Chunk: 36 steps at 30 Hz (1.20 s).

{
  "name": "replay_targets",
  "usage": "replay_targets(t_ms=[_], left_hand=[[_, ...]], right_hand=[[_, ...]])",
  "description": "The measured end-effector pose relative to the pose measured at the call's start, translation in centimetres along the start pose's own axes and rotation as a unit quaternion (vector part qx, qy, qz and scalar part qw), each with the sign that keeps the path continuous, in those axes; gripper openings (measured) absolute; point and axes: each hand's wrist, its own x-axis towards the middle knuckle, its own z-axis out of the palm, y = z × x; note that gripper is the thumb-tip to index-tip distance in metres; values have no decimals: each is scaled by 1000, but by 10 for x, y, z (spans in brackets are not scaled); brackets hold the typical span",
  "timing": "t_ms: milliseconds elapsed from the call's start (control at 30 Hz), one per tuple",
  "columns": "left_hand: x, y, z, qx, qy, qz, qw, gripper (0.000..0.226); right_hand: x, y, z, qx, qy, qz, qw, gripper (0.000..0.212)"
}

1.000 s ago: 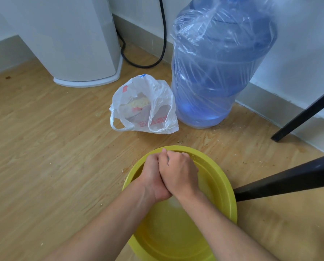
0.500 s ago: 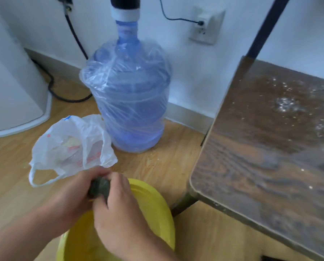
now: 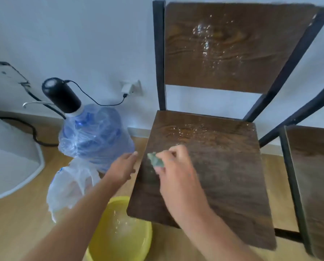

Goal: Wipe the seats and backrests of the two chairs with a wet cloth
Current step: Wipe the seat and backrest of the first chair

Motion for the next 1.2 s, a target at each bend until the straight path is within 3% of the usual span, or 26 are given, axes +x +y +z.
replay_targets(t_ms=[100,167,333,467,600,700,767,900,967,1033,1100,1200], left_hand=[[-5,17,30,74,-3,-47,996,80],[-5,20,45,143,24,-14,989,67],[22,-3,59,121,64,59,989,56],[24,-10,59,98,73,80,989,57],[26,-9,57,90,71,104,988,50],[25,-6,58,97,67,108,987,48],[24,-3,59,104,82,83,988,49],[18,5,60,116,73,42,990,41],[18,5,59,116,73,36,990,50],[19,6,59,119,77,37,989,57],[18,8,59,124,82,37,988,58],[15,11,60,125,83,39,988,52]], right_hand=[[31,69,-53,-39,40,105,993,25],[46,115,-65,-72,61,164,982,29],[80,189,-39,-134,118,252,951,33],[105,153,33,-143,171,176,959,28],[126,76,109,-64,73,40,995,26],[139,57,120,-58,24,-24,998,31],[151,87,99,-95,50,-17,994,32],[163,183,22,-208,160,153,953,35],[157,206,0,-186,224,247,924,22],[154,200,5,-154,243,287,914,22],[154,178,33,-117,234,223,939,20],[159,119,89,-76,112,75,988,31]])
